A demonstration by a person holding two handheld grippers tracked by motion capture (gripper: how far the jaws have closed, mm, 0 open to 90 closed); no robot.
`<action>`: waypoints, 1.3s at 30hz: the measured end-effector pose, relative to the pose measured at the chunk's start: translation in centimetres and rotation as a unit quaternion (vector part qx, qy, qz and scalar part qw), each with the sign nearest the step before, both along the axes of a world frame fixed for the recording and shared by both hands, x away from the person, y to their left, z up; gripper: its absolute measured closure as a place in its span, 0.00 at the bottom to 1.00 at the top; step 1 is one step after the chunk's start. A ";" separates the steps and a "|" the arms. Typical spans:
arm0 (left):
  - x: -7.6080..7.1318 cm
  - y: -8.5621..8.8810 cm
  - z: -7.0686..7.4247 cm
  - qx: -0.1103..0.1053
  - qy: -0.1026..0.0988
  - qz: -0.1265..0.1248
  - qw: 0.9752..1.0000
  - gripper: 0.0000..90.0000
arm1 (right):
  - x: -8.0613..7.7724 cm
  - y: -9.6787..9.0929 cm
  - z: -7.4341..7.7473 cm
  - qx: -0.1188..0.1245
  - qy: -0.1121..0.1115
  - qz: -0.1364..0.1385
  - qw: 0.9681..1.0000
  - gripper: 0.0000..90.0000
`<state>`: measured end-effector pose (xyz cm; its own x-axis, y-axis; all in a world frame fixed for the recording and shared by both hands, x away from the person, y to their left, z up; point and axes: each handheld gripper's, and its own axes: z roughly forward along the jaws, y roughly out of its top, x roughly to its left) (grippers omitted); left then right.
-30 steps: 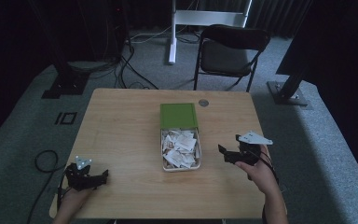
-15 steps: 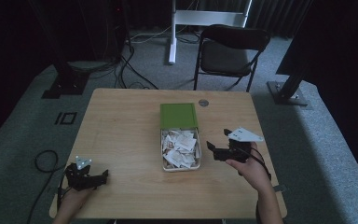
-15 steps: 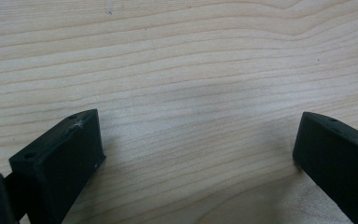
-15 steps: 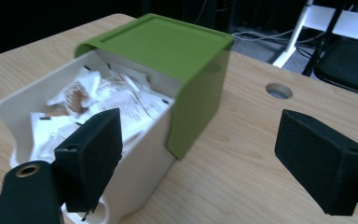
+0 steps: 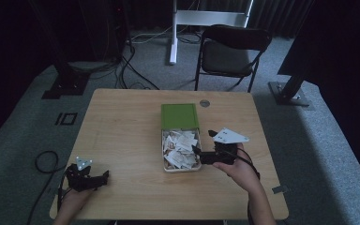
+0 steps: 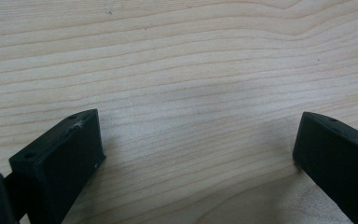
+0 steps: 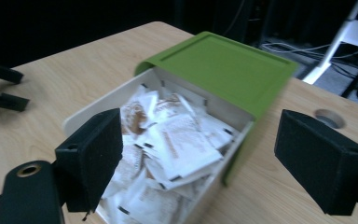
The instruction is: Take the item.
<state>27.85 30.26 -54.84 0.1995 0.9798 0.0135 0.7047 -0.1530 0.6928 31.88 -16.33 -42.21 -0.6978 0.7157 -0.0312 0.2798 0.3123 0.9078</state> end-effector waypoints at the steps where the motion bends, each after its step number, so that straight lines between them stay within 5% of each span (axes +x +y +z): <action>1: 0.0 0.0 0.0 0.000 0.000 0.000 1.000 0.03 | 0.0 0.3 -0.1 -0.001 0.001 0.003 1.000 0.17; 26: 0.0 0.0 0.0 -0.001 0.000 0.000 1.000 0.03 | -1.3 5.1 -3.9 -0.022 0.041 0.071 0.996 0.29; 39: 0.0 0.0 0.0 -0.001 -0.001 0.000 1.000 0.03 | -1.2 6.3 -5.9 -0.033 0.061 0.075 0.995 0.32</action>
<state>27.85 30.25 -54.85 0.1986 0.9800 0.0123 0.7040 -0.1514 0.6939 30.68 -10.05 -48.07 -0.7977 0.6028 0.0168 0.3329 0.4171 0.8457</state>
